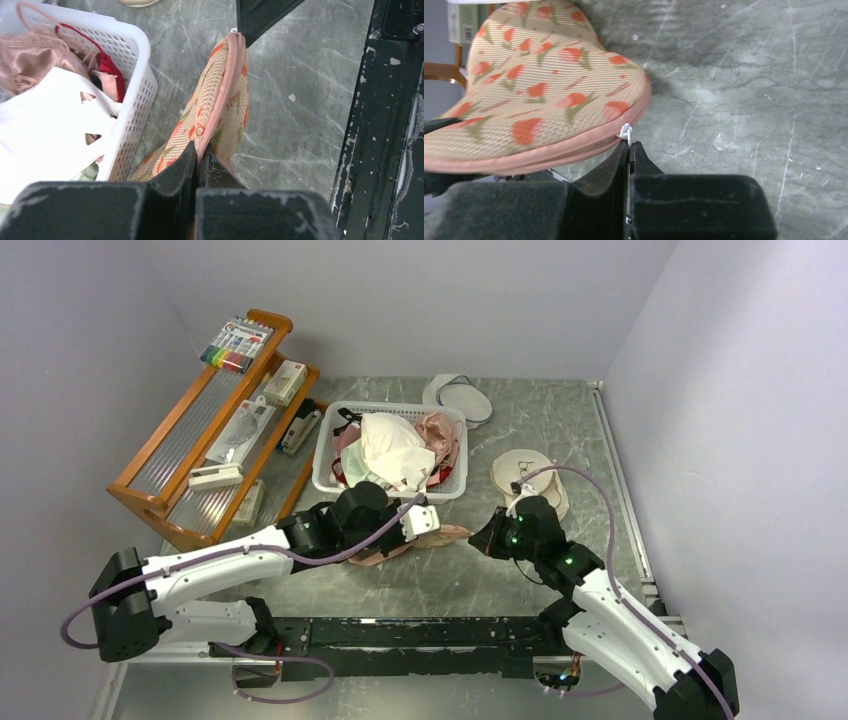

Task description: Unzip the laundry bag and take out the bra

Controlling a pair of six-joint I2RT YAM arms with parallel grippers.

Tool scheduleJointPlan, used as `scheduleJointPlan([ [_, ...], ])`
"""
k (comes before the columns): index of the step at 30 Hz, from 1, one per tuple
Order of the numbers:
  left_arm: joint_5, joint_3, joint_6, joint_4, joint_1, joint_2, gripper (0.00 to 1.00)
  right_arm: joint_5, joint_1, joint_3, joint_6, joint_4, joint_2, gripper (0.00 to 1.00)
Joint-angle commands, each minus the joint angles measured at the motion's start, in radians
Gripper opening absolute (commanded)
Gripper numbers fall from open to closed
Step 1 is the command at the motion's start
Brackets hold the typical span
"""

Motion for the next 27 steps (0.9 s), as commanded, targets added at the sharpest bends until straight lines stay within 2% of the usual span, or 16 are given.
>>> scheduleJointPlan([
  [1, -0.069, -0.033, 0.01, 0.119, 0.004, -0.069, 0.07, 0.055, -0.009, -0.049, 0.025, 0.129, 0.054, 0.0],
  [7, -0.079, -0.086, -0.017, 0.21, 0.012, -0.137, 0.07, 0.105, -0.017, -0.168, 0.064, 0.325, 0.066, 0.0],
  [11, -0.054, -0.128, -0.029, 0.267, 0.021, -0.187, 0.07, 0.065, -0.023, -0.304, 0.124, 0.589, 0.079, 0.0],
  [16, 0.02, -0.147, -0.046, 0.301, 0.025, -0.212, 0.07, 0.033, -0.023, -0.446, 0.076, 0.934, 0.074, 0.0],
  [21, 0.08, -0.157, -0.062, 0.329, 0.03, -0.219, 0.07, 0.063, -0.023, -0.434, 0.006, 0.953, 0.122, 0.0],
  [27, 0.145, -0.181, -0.076, 0.378, 0.034, -0.237, 0.07, -0.046, -0.023, -0.482, -0.012, 1.196, 0.25, 0.0],
])
